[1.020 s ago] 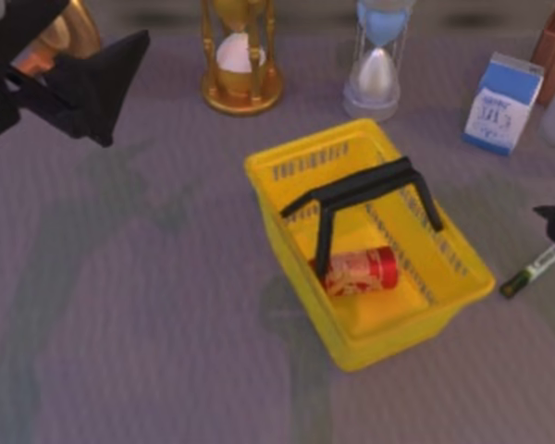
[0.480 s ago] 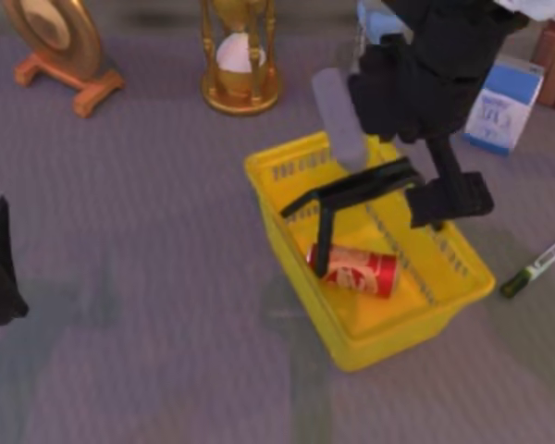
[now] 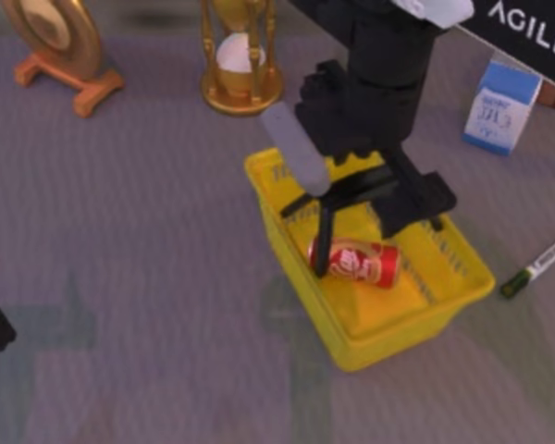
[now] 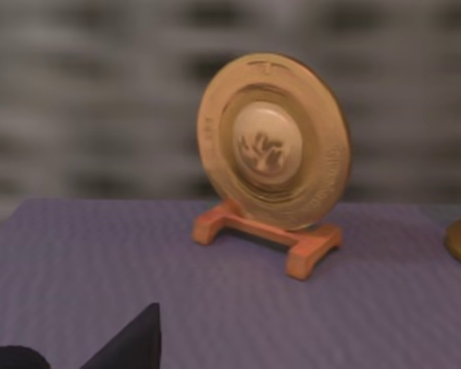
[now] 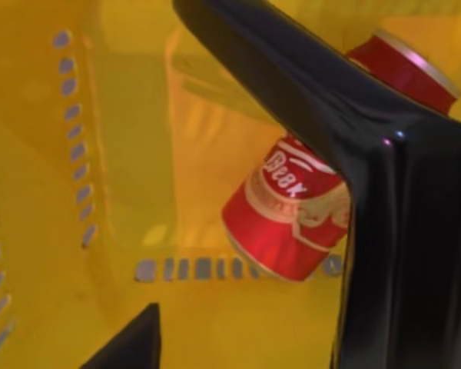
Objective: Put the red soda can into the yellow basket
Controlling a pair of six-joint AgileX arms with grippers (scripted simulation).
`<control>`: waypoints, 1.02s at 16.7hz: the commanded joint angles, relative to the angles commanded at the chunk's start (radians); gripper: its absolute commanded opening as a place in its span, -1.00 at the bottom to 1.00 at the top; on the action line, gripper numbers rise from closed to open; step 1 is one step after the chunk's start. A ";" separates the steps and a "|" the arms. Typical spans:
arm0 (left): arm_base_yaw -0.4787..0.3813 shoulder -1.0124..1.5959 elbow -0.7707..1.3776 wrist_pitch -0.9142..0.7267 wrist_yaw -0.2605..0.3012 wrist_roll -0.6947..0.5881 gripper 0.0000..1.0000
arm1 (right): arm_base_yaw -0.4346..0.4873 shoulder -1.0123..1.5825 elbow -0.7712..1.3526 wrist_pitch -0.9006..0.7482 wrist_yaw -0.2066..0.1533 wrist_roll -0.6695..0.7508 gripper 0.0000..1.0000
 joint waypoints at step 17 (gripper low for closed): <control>0.000 0.000 0.000 0.000 0.000 0.000 1.00 | 0.001 -0.013 -0.101 0.088 0.000 0.001 0.40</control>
